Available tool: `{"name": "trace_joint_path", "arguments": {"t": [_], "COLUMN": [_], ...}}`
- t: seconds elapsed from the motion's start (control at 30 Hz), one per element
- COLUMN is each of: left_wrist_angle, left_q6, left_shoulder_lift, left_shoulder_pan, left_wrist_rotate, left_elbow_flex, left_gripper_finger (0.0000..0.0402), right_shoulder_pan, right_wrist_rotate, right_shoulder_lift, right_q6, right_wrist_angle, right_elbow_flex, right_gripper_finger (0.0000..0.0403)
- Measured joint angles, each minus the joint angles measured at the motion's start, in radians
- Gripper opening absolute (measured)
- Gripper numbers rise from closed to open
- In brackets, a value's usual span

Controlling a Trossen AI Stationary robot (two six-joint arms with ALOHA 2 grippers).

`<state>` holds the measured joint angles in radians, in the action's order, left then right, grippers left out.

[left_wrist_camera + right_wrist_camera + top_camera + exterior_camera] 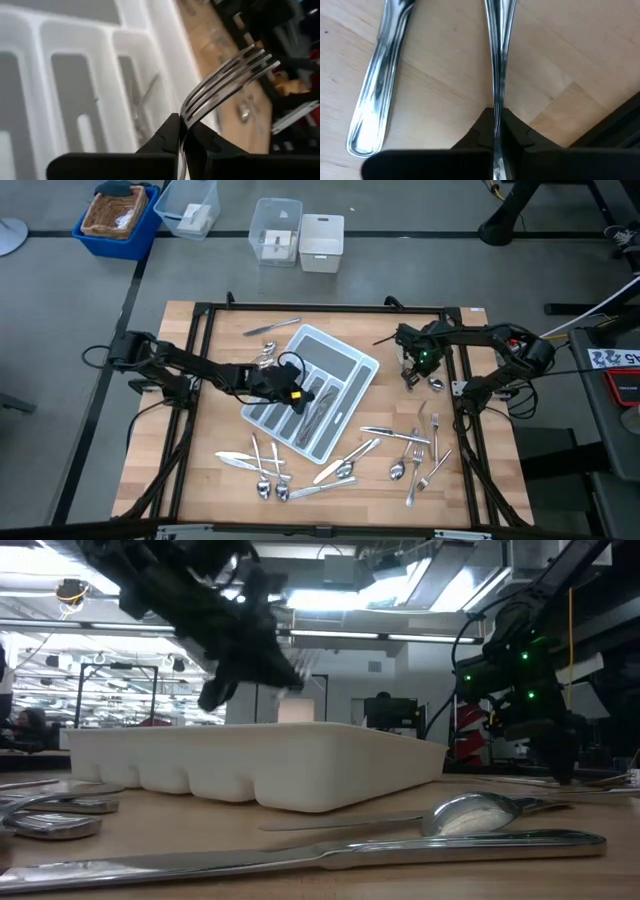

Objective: Sort silverware
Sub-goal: Put the silver fork into the white cutlery tray

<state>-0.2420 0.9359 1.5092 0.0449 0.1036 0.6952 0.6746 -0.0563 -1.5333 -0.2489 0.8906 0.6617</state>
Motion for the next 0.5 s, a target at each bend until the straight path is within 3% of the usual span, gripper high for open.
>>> {"name": "trace_joint_path", "arguments": {"t": [0.2,0.5], "left_wrist_angle": [-0.033,-0.149], "left_q6": [0.035,-0.047], "left_shoulder_lift": [0.072,0.156], "left_shoulder_pan": [0.003,0.003], "left_wrist_rotate": [-0.002,-0.043], "left_elbow_flex": [0.000,0.001], "left_gripper_finger": [0.0003,0.0038], "right_shoulder_pan": [0.000,0.000], "right_wrist_rotate": [0.001,0.001], "right_shoulder_lift": [-0.001,-0.001], "right_q6": [0.000,0.000], "right_wrist_angle": [0.000,0.000], "right_elbow_flex": [0.000,0.000], "right_gripper_finger": [0.0032,0.0010]}}
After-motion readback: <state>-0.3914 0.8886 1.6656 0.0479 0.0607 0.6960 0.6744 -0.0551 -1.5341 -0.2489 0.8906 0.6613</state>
